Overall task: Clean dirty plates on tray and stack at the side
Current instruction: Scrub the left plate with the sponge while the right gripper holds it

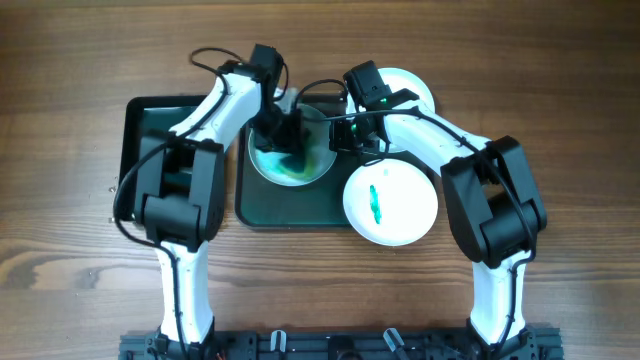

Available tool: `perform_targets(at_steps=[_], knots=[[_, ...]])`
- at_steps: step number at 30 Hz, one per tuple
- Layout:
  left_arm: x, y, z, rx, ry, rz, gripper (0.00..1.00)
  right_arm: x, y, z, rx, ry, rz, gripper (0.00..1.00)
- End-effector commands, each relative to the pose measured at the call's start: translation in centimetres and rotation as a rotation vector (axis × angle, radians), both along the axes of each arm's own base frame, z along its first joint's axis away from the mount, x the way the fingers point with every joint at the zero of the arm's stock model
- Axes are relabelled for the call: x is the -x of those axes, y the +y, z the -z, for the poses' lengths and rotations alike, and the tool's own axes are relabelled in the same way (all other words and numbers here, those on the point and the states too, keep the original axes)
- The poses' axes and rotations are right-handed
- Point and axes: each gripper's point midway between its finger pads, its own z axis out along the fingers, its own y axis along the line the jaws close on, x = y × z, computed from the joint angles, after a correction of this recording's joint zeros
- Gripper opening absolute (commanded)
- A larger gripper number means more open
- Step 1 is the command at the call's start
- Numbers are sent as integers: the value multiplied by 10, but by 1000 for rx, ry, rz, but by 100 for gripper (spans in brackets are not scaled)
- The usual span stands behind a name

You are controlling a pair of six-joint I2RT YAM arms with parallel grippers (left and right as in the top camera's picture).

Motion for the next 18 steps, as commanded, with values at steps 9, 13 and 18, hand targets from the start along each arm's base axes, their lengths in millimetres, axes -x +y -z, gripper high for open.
perform_targets(at_steps=[9,13,18], knots=[[-62,104,11,-559,-202,-357,4,13,3,16,-1,42,-39,4],[-45,113,7,-688,-182,-337,4,12,3,16,-1,40,-38,4],[2,52,13,-482,-20,-55,4,11,2,18,-1,42,-35,4]])
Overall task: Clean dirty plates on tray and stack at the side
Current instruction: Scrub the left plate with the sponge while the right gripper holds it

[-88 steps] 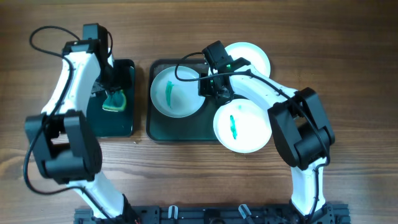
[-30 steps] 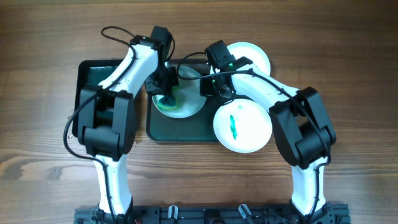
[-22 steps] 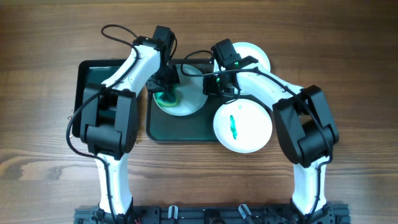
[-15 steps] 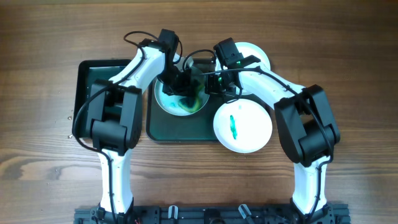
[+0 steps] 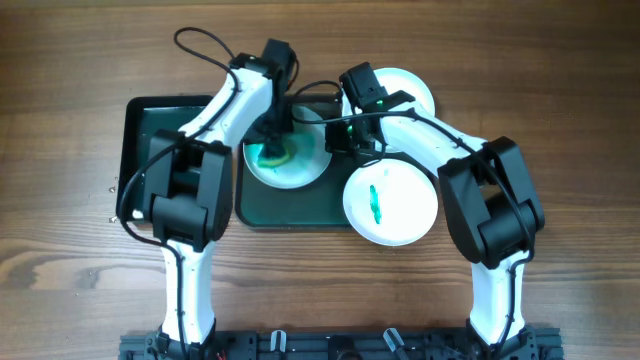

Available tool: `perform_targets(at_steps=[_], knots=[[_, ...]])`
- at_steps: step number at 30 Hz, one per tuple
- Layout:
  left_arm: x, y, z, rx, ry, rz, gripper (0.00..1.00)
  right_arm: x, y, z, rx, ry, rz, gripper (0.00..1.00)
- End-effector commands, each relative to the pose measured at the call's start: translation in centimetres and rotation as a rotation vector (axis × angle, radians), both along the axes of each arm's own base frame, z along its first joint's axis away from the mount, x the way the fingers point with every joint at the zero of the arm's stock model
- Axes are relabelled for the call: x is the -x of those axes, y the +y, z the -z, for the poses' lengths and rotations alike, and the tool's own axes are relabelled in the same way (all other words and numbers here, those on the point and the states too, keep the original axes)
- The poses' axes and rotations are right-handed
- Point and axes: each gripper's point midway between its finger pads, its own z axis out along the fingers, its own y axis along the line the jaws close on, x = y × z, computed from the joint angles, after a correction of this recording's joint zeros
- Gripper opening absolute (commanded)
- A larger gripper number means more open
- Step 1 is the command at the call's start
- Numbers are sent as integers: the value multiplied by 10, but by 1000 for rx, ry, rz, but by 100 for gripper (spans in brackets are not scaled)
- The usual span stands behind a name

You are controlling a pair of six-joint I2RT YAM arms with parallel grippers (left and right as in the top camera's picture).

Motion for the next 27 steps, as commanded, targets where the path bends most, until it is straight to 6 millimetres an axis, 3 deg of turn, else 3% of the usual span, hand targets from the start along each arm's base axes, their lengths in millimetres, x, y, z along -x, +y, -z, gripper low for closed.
perform_targets(at_steps=[1,2,4,6,9,12,15,19,22,23,25,26,27], knots=[[39,-46,9,195,171,241,4,8,-8,20,18,48,-10,4],[53,-71,5,335,217,355,4,8,-8,20,8,55,-7,5],[69,-99,-3,483,248,509,4,7,-10,20,-15,66,-4,4],[65,-98,-1,453,226,541,4,6,-12,19,-28,73,0,4],[41,-71,8,293,159,446,4,7,-12,19,-29,75,-5,4],[7,-9,9,-44,29,150,4,7,-12,19,-29,75,-6,4],[-8,36,-4,-285,-102,-82,4,7,-12,19,-29,75,-5,4],[3,42,-9,-339,-110,-182,4,7,-12,19,-29,74,-6,4],[14,31,-8,-330,-69,-151,4,7,-12,19,-29,74,-6,4],[19,18,-3,-279,-36,-115,4,7,-12,19,-29,74,-6,4],[23,-20,7,-84,37,41,4,7,-11,19,-33,76,-8,4],[30,-65,11,171,96,210,4,8,-9,18,-46,75,-27,4],[37,-97,6,363,122,320,4,9,-8,17,-50,77,-30,4]])
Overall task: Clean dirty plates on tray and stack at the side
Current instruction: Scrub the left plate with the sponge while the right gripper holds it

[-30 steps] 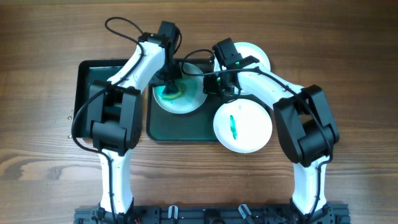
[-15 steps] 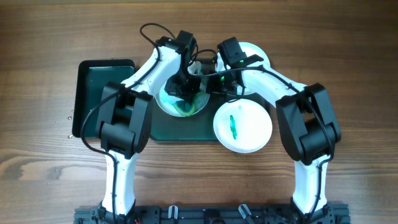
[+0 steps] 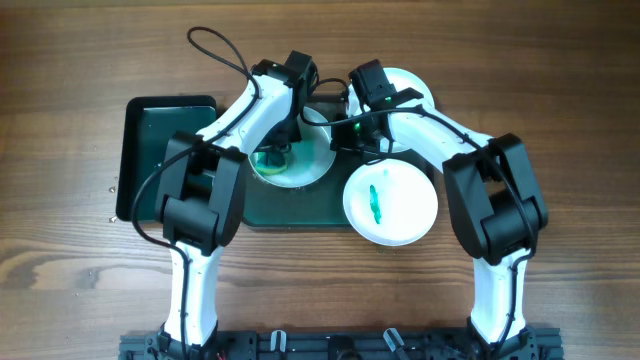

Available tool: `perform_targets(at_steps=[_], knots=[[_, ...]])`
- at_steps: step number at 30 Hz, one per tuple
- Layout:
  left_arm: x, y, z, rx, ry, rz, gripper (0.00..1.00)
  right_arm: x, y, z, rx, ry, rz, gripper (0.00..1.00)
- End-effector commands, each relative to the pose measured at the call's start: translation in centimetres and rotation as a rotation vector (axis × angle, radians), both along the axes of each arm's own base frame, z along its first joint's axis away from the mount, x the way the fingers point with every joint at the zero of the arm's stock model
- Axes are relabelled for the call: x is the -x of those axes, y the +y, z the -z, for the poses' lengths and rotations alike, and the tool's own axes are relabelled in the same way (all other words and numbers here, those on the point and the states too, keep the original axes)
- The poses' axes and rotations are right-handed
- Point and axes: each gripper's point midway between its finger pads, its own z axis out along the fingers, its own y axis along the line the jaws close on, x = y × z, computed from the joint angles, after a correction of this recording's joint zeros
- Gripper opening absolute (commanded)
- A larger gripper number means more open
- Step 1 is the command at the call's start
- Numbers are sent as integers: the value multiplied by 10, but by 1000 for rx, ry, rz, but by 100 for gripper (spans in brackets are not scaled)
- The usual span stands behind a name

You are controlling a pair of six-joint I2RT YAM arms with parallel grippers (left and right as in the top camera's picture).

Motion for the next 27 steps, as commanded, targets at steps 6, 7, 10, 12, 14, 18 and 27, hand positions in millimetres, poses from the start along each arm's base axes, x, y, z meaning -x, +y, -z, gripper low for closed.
perform_targets(at_steps=[6,7,10,12,14,18,27], knots=[[6,-132,-8,730,59,468,4,11,-1,17,-1,46,-28,4],[-3,-128,-7,702,24,468,4,11,-1,17,-1,46,-28,4],[-40,-91,3,491,-96,331,4,11,-1,17,-1,46,-28,4],[-63,-37,6,258,-183,148,4,11,-1,17,-1,46,-28,4],[-68,8,3,98,-219,7,4,11,-2,17,0,45,-28,4],[-48,69,1,-76,-167,-177,4,11,-1,17,-1,45,-28,4],[35,-64,-13,761,256,366,4,10,-1,16,-2,42,-28,4]])
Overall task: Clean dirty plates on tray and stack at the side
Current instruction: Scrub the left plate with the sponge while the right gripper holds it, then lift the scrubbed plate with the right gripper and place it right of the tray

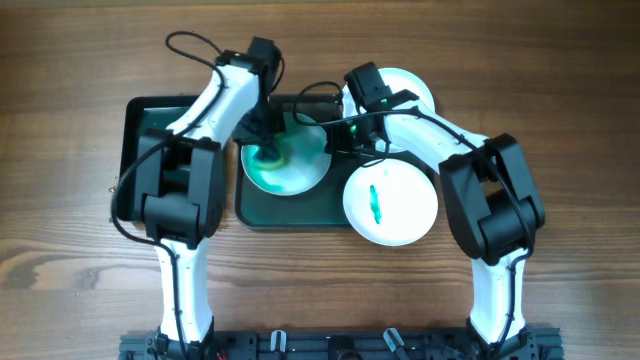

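Observation:
A white plate (300,165) smeared with green lies on the dark green tray (290,212). My left gripper (268,148) is over the plate's left part, shut on a green-stained sponge (268,156) that presses on the plate. At the plate's right rim is my right gripper (338,135), which looks shut on that rim. A second white plate (395,210) with a green streak sits at the tray's right edge. Behind the right arm, off the tray, lies a clean white plate (412,88).
A second dark tray (145,140) lies at the left, partly under my left arm. Bare wooden table (560,120) surrounds both trays. Cables loop above my left wrist.
My left gripper and the sponge have moved left, from the plate's upper middle to its left part. The green smear now spreads wider over the plate. My right gripper stays at the rim.
My left gripper first had the sponge at the plate's middle, then at its left, then near its upper middle, and now at the left again. Throughout, my right gripper stayed at the plate's right rim, and the other two plates did not move.

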Available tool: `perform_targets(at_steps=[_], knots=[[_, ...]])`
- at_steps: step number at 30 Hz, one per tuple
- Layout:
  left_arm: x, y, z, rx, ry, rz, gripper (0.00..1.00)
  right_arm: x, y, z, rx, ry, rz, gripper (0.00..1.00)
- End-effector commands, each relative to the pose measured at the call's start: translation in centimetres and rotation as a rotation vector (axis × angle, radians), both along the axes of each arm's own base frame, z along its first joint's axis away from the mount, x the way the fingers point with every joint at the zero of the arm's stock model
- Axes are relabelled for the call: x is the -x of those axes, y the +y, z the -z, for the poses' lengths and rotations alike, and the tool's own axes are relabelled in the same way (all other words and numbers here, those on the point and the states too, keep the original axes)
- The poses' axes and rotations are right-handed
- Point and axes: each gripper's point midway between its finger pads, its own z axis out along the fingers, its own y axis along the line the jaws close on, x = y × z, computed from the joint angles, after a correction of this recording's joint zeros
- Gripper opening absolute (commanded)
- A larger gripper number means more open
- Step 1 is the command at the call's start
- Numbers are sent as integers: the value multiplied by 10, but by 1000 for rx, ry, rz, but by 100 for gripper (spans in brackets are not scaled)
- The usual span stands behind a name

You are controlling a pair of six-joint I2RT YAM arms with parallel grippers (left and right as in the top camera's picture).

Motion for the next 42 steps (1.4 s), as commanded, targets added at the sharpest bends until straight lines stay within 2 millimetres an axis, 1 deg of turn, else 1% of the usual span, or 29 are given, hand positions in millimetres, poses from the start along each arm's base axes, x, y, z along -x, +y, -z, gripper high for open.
perform_targets(at_steps=[1,2,4,6,7,8,9,10,11,12,13,15,17,18,19,22,24,26,27,29,32,35,37,38,40,42], knots=[[42,-80,-21,542,123,295,4,4,-10,16,23,37,15,4],[42,-87,-26,596,119,301,4,4,-10,16,23,37,15,5],[36,-91,-27,614,91,296,4,4,-10,16,23,37,15,4],[23,-93,-25,612,32,313,4,4,-10,16,23,37,15,4],[14,-92,-22,585,-3,306,4,4,-10,16,23,37,15,4],[-3,-81,-13,488,-48,250,4,4,-10,16,23,37,15,4],[-15,-69,-5,390,-81,193,4,4,-10,16,23,37,15,4],[-27,-52,1,274,-117,122,4,4,-10,16,23,37,15,4],[-37,-32,6,150,-150,42,4,4,-10,16,23,37,15,4],[-42,-17,8,65,-170,-11,4,4,-10,16,23,37,15,4],[-46,1,9,-36,-193,-66,4,4,-10,16,24,37,15,4],[-47,24,7,-170,-214,-119,4,4,-10,16,24,36,15,4],[-43,38,3,-248,-212,-147,4,4,-12,17,34,36,18,4],[-38,41,0,-254,-198,-175,4,3,-14,18,49,33,23,4],[-34,37,-6,-228,-182,-186,4,3,-16,19,59,32,27,4],[-31,35,-39,-186,-175,-196,4,3,-17,20,65,32,30,4],[-33,35,-70,-143,-193,-213,4,4,-19,20,74,37,31,4],[-34,37,-102,-83,-209,-193,4,6,-20,19,80,42,31,4],[-32,43,-116,-76,-215,-203,4,5,-21,17,88,37,33,4],[-28,58,-131,-78,-223,-234,4,3,-26,8,117,16,42,4],[-22,81,-140,-89,-213,-241,4,-2,-35,-12,209,-56,41,4],[-22,100,-139,-106,-207,-243,4,-6,-40,-44,318,-184,43,4],[-23,110,-139,-113,-210,-264,4,-8,-46,-69,419,-290,62,4],[-23,115,-139,-114,-209,-277,4,-9,-50,-86,487,-363,77,4],[-23,120,-139,-116,-208,-287,4,-9,-57,-111,594,-470,104,4],[-23,120,-139,-115,-208,-287,4,-6,-62,-135,702,-569,113,4]])
